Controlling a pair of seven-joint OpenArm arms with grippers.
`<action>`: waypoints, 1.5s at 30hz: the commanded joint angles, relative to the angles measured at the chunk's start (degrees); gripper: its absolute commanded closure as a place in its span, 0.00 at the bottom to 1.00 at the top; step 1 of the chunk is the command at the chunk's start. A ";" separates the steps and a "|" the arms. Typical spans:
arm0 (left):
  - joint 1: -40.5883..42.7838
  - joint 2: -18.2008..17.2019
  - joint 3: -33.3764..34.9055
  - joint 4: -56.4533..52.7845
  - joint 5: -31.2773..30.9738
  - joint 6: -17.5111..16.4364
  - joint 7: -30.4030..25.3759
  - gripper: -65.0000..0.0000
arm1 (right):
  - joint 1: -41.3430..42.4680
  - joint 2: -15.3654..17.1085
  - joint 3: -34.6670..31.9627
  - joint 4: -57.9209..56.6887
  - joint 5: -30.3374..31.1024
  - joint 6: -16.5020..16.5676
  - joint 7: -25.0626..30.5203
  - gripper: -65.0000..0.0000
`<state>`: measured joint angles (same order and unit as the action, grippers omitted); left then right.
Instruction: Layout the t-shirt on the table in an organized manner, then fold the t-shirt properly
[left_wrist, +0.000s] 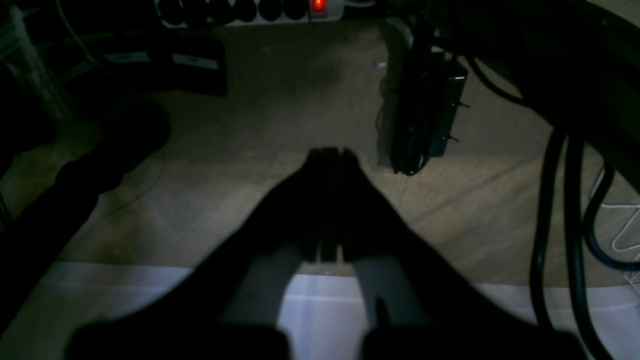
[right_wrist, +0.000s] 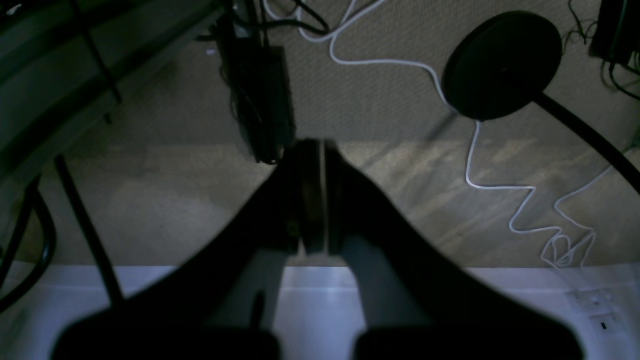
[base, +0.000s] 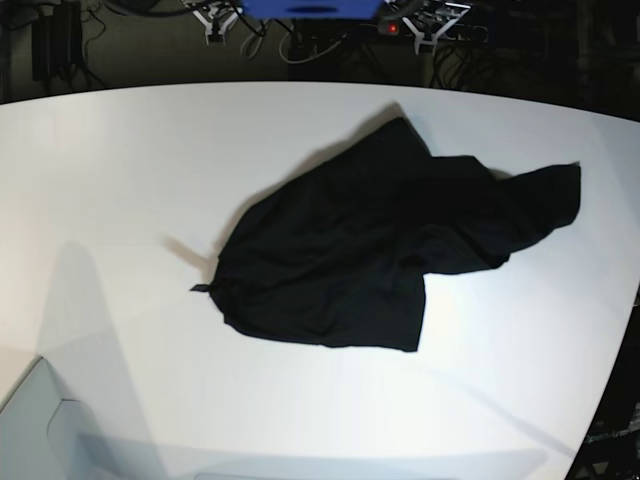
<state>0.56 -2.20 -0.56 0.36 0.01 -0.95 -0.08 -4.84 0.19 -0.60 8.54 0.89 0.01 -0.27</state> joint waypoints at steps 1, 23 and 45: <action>-0.07 -0.13 0.16 0.47 0.38 0.82 -0.23 1.00 | -0.39 0.12 -0.06 0.12 -0.14 0.03 -0.21 1.00; 0.72 -0.13 0.25 5.22 0.47 0.82 5.13 1.00 | -0.39 1.00 0.12 0.12 -0.14 0.03 -0.21 1.00; 2.04 -1.80 0.25 7.33 0.21 0.82 4.96 1.00 | -3.47 1.88 0.29 3.46 -0.14 0.03 2.87 1.00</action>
<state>2.33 -3.40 -0.32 7.60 0.36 -0.43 5.23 -7.60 1.43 -0.49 12.34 0.89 0.01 2.59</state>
